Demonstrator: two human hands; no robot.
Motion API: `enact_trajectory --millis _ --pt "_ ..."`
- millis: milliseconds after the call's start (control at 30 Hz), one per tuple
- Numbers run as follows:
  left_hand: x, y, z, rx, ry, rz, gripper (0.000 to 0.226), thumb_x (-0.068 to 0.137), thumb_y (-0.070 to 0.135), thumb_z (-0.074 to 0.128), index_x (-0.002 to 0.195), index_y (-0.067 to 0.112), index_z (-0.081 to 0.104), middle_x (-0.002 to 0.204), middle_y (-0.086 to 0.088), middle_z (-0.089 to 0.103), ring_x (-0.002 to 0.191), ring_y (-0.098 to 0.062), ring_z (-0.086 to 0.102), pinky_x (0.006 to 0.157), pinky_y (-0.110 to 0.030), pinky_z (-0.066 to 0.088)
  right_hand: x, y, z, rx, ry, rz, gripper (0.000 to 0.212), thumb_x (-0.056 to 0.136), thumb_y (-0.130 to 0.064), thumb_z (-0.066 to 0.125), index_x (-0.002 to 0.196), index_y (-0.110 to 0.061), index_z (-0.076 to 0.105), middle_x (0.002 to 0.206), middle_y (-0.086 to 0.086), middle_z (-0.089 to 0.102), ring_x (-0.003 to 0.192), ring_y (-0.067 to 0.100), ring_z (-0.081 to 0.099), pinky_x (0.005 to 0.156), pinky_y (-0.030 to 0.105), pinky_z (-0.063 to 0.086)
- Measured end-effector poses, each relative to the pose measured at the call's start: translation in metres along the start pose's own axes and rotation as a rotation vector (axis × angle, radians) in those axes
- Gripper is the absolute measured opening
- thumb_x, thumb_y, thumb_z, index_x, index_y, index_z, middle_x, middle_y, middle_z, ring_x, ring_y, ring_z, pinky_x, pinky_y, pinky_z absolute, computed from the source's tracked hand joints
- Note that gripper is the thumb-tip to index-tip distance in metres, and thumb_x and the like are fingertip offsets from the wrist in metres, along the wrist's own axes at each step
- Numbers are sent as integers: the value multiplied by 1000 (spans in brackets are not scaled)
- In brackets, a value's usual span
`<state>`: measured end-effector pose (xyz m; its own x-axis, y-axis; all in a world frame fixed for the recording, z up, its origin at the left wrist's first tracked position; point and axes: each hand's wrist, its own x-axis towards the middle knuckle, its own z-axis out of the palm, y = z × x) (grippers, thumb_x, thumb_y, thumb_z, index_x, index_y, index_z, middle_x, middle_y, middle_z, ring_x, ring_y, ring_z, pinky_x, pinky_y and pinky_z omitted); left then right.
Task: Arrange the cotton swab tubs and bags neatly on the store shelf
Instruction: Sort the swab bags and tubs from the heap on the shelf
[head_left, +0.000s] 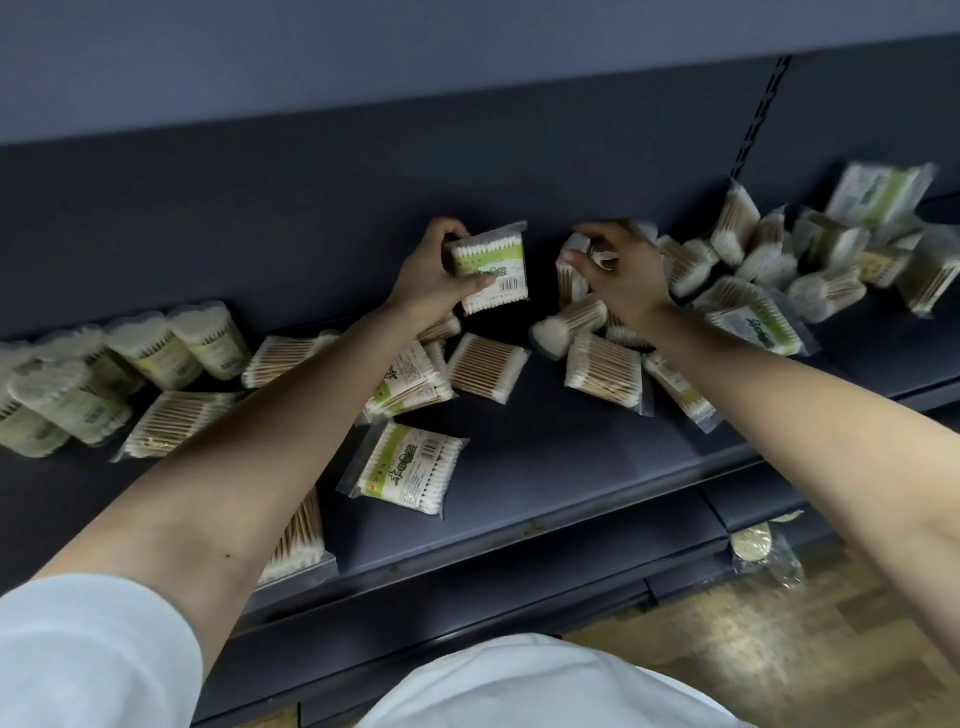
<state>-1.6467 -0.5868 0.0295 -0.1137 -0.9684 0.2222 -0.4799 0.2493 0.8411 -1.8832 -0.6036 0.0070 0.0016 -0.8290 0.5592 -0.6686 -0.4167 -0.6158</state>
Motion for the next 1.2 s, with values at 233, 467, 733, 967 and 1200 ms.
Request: enact_trajectory --millis 233,467,733,967,1200 --pt "26 -19 5 218 -12 12 37 73 25 79 101 17 56 99 5 62 89 -8 57 67 -14 42 30 22 -15 -260 -262 -55 45 84 -6 59 128 -16 55 128 9 52 116 22 52 95 16 33" --pt "36 -36 2 407 13 -33 29 75 31 77 89 17 57 90 -1 65 89 -18 63 77 -31 50 43 24 -12 -543 -500 -58 59 84 -13 58 138 -31 42 142 3 44 128 33 38 104 46 35" --pt "29 -25 6 863 70 68 42 83 49 62 109 18 48 98 -10 66 90 -32 63 66 -37 46 48 25 -10 -634 -502 -60 45 85 -25 61 129 -27 50 139 3 39 127 33 33 104 51 30" --pt "29 -12 -6 869 132 51 54 80 52 64 111 13 43 102 -12 66 93 -36 63 70 -43 51 46 17 -9 -494 -432 -24 38 86 -37 61 119 -21 49 120 7 57 119 31 42 96 43 33" --pt "28 -17 -12 649 -51 204 40 80 28 71 116 16 59 117 -5 60 105 -23 59 89 -39 49 53 -13 -2 -379 -406 -3 34 93 -21 55 124 -7 51 121 13 59 114 30 53 89 31 37"
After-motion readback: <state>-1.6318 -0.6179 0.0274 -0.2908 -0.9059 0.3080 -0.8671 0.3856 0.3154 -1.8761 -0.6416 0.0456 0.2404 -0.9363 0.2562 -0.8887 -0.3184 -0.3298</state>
